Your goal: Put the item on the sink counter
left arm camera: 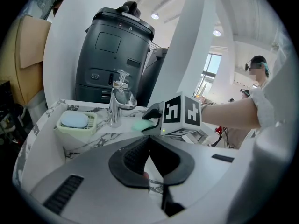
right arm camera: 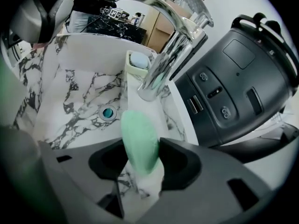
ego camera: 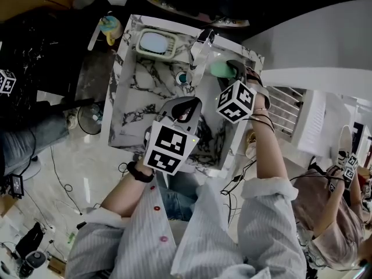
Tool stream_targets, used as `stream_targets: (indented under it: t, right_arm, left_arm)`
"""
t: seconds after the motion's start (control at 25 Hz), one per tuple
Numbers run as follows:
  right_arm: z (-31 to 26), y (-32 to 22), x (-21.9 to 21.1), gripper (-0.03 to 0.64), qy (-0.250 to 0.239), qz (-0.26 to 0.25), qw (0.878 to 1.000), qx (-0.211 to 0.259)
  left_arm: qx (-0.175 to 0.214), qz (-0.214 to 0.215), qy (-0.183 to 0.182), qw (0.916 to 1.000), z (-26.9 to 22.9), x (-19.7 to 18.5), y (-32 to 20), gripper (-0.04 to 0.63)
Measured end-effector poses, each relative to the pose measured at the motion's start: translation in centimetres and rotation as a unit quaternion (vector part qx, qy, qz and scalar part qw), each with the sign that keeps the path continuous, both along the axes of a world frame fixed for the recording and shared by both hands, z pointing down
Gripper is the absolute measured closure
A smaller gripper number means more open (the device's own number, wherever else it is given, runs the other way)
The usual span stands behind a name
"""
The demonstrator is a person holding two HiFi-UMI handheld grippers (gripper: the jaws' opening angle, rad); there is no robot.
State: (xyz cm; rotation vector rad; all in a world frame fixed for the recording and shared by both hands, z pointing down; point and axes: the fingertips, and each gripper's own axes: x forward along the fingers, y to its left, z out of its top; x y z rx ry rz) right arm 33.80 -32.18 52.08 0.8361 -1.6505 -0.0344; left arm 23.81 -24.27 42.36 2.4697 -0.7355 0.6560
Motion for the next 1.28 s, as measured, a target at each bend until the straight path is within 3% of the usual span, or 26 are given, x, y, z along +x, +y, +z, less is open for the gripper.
stream_targets:
  t: [0.16, 0.4, 1.28]
  right_arm:
    - [-0.2, 0.5, -0.1, 0.457, -0.019, 0.021, 1.0, -0.005]
    - [-1.0, 0.9, -0.5, 0.477, -0.11, 0.092, 0.989, -0.024]
    - [-6.2, 6.1, -5.6, 0.482, -0.182, 0.09, 0.979, -0.001]
  left_arm:
    - [0.004, -0.004, 0.001, 1.0, -0.3, -0.2, 0.0, 0.58]
    - [0.009, -0.008, 0.001, 0.9999, -0.7, -0.7, 0.2, 0.58]
    - [0.043, -0.039, 0.004, 0.9983, -3.6, -3.3, 3.2, 0.58]
